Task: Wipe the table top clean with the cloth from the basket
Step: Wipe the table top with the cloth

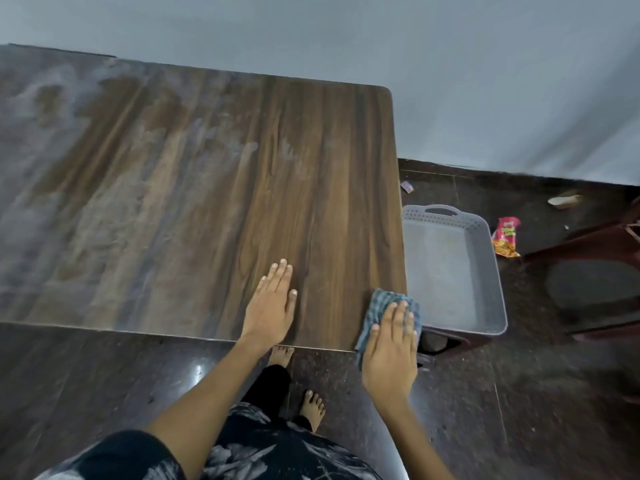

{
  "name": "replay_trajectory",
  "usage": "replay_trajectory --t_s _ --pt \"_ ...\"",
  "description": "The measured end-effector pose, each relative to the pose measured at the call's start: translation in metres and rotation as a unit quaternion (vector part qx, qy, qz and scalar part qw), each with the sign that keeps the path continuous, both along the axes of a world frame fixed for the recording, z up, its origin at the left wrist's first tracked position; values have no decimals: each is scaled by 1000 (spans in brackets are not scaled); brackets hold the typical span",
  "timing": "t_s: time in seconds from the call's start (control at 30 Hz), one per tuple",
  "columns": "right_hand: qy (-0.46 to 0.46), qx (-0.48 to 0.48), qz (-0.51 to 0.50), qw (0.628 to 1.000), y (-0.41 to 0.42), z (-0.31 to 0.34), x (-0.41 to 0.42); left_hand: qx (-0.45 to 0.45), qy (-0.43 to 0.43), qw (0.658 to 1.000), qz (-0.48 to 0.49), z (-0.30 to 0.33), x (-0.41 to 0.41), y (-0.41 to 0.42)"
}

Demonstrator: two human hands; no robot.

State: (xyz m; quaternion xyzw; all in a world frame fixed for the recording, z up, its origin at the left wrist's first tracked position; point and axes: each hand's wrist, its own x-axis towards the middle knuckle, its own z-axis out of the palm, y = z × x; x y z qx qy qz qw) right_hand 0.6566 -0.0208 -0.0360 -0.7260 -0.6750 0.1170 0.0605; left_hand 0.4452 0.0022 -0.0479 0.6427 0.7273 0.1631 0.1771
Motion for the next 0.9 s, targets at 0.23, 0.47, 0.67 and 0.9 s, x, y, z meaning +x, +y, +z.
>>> replay_trajectory --t_s 0.23,0.47,0.67,0.9 --pt "41 6 -113 993 0 4 -67 17 7 999 -49 -1 -40 -18" --pt "36 8 -62 997 14 -1 -186 8 32 997 -65 -2 -139 -27" --pt "56 19 -72 996 37 -7 -311 -21 31 999 7 -5 -276 -24" --pt "23 24 -77 996 69 -5 -358 -30 32 998 35 -3 -388 -8"
